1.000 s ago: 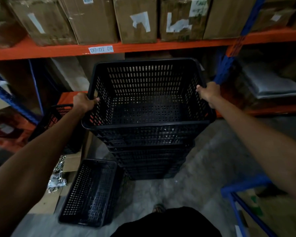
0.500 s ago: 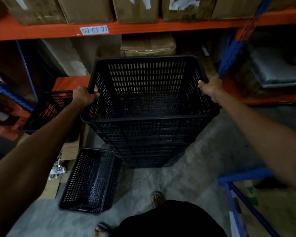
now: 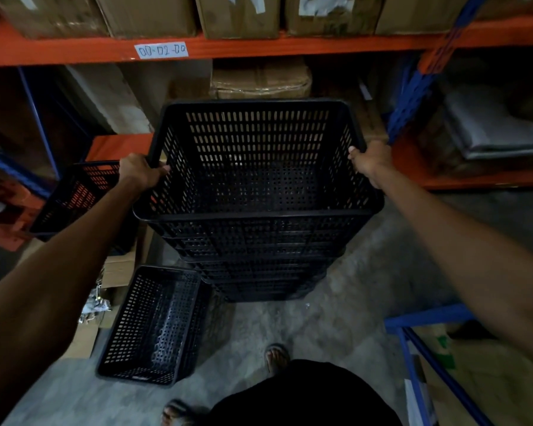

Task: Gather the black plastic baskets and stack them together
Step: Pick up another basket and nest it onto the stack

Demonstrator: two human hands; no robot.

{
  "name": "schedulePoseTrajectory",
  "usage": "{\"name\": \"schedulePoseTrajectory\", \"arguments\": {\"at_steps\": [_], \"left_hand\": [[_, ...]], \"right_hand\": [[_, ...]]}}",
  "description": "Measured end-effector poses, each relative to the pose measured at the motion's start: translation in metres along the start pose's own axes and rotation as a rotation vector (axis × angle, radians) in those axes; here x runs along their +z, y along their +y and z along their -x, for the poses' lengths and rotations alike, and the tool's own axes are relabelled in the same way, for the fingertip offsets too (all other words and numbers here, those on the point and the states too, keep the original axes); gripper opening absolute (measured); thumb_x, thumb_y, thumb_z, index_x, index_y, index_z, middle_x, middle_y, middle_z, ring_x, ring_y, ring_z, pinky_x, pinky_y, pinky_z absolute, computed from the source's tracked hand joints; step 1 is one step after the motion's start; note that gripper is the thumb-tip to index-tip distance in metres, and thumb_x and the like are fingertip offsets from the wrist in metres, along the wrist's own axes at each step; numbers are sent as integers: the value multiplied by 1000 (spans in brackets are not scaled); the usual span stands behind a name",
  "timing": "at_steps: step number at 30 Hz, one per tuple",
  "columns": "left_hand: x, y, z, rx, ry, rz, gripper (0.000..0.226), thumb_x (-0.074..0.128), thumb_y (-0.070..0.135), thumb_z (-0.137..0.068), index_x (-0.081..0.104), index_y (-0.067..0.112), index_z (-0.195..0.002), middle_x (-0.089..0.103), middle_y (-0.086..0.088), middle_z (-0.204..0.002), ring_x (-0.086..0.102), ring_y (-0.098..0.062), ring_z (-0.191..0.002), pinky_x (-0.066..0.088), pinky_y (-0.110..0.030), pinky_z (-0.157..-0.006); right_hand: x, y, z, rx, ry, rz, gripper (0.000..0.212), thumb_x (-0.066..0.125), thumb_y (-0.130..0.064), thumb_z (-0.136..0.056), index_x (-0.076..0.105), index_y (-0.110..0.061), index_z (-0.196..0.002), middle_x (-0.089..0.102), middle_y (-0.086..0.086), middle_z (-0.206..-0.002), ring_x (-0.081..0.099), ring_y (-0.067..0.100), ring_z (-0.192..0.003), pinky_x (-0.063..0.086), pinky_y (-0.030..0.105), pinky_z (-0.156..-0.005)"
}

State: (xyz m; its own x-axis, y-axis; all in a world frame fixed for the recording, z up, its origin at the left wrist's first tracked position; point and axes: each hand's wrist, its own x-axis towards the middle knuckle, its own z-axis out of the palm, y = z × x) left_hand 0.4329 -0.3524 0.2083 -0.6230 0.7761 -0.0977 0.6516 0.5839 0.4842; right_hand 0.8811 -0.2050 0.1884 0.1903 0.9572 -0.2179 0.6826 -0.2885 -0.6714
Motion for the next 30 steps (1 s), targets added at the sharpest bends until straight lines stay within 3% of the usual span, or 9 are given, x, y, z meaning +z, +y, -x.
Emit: {"name": "schedulePoseTrajectory", "arguments": {"at_steps": [7, 10, 15, 17, 19, 21, 23, 25, 30], "left_hand": [[3, -11, 12, 50, 62, 4, 44, 60, 38, -84, 69, 2, -107, 71, -27, -99, 68, -40, -96, 54, -42, -82], [0, -7, 18, 124, 168, -12, 44, 58, 39, -82, 59, 15, -120, 73, -19, -105, 67, -40, -100, 54, -45, -85], [-5, 1, 31, 342, 343, -92, 44, 47, 46, -84, 45, 28, -124, 72, -12, -102, 69, -39, -89, 54, -43, -69], [-2, -1, 31, 434, 293, -144, 51, 52, 40, -85, 42, 25, -132, 70, -16, -108, 68, -40, -91, 53, -42, -69], [2, -2, 28, 420, 212, -154, 66, 58, 35, -83, 31, 24, -142, 69, -19, -111, 68, -41, -93, 52, -41, -68], [3, -1, 21, 366, 90, -162, 80, 61, 35, -83, 17, 24, -149, 59, -20, -132, 64, -40, -109, 53, -44, -80], [4, -5, 14, 402, -54, -289, 95, 64, 38, -82, 5, 17, -154, 17, -13, -162, 34, -34, -143, 40, -45, -108], [8, -14, 13, 459, -109, -463, 107, 65, 44, -81, -5, 9, -154, -13, -10, -163, 3, -31, -151, 22, -44, -121], [17, -18, 11, 522, -28, -445, 108, 66, 37, -81, -6, 0, -152, -12, -16, -162, -7, -33, -151, 13, -41, -124]], "right_hand": [[-3, -2, 14, -168, 124, 226, 46, 55, -39, -95, 57, 0, -120, 63, 23, -115, 60, 42, -107, 51, 41, -79], [-5, -10, 29, -269, 190, 315, 50, 55, -32, -95, 42, -14, -140, 61, 19, -119, 62, 39, -104, 53, 42, -80], [-6, -10, 48, -452, 231, 526, 40, 56, -35, -92, 56, -12, -124, 35, 9, -143, 64, 32, -100, 55, 39, -80], [-6, -8, 51, -446, 147, 594, 58, 54, -51, -88, 51, -13, -132, 28, 8, -150, 62, 33, -107, 54, 37, -82], [-5, -1, 53, -451, 49, 670, 82, 45, -68, -85, 32, -18, -149, 13, 6, -159, 51, 33, -126, 52, 38, -89], [-3, 9, 55, -467, -29, 714, 95, 41, -75, -82, 15, -20, -155, -9, 0, -164, 25, 33, -146, 44, 42, -104], [0, 18, 55, -484, -47, 723, 103, 43, -76, -81, 7, -16, -156, -21, -1, -162, 4, 30, -151, 33, 43, -114], [2, 20, 54, -492, -29, 691, 106, 43, -75, -82, 0, -13, -156, -22, 0, -162, -3, 27, -152, 29, 41, -117], [9, 19, 49, -483, 27, 695, 114, 40, -80, -78, -4, -9, -155, -18, 0, -163, -4, 25, -152, 34, 36, -113]]}}
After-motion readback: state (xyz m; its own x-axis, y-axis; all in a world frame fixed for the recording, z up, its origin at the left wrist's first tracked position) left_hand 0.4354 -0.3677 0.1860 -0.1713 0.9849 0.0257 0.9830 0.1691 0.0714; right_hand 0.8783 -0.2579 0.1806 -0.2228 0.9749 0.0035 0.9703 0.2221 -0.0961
